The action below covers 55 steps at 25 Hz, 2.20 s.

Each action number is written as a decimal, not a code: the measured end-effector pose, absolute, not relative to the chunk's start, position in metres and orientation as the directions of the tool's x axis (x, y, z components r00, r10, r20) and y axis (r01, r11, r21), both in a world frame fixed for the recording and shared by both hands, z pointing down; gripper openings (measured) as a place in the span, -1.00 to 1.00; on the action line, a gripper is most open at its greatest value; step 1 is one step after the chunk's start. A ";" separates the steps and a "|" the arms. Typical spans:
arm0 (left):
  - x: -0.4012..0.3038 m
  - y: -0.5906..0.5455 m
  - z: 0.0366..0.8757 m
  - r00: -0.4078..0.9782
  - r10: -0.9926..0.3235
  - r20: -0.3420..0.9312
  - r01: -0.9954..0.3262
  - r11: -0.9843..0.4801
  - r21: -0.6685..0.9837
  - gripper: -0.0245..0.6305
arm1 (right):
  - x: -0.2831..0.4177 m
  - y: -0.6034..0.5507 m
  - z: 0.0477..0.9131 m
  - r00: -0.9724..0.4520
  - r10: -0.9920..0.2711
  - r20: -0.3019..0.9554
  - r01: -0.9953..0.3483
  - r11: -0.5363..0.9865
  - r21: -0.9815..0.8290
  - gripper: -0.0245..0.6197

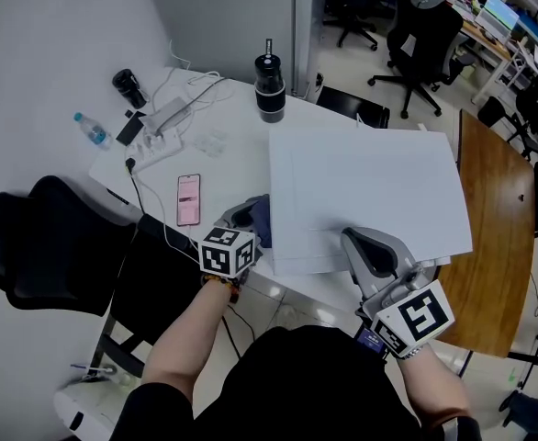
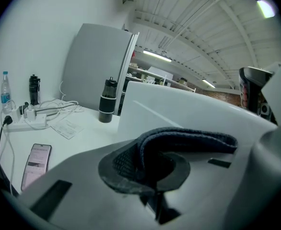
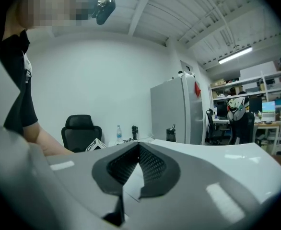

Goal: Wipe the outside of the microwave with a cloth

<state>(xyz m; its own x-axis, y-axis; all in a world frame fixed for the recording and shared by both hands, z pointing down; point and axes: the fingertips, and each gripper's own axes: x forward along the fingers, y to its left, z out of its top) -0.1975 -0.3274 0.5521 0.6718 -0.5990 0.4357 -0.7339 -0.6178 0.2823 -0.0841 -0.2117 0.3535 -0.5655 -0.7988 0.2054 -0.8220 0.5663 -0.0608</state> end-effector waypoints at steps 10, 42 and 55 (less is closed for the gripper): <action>-0.194 -0.368 0.561 0.659 -0.590 0.467 -0.741 -0.615 0.269 -0.84 | -0.084 -0.241 0.369 -0.530 -0.806 0.263 -0.846 0.526 -0.093 -0.92; -0.198 -0.414 0.560 0.608 -0.619 0.497 -0.778 -0.589 0.219 -0.84 | -0.066 -0.269 0.374 -0.533 -0.803 0.268 -0.846 0.515 -0.140 -0.92; -0.224 -0.358 0.476 0.576 -0.726 0.377 -0.810 -0.568 0.144 -0.84 | -0.056 -0.218 0.347 -0.596 -0.777 0.204 -0.803 0.583 -0.124 -0.92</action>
<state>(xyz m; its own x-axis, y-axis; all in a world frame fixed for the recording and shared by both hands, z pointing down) -0.2243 -0.3577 0.4760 0.5757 -0.7258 0.3766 -0.8103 -0.5681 0.1437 -0.0556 -0.2175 0.3468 -0.5956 -0.7769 0.2041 -0.8029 0.5830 -0.1242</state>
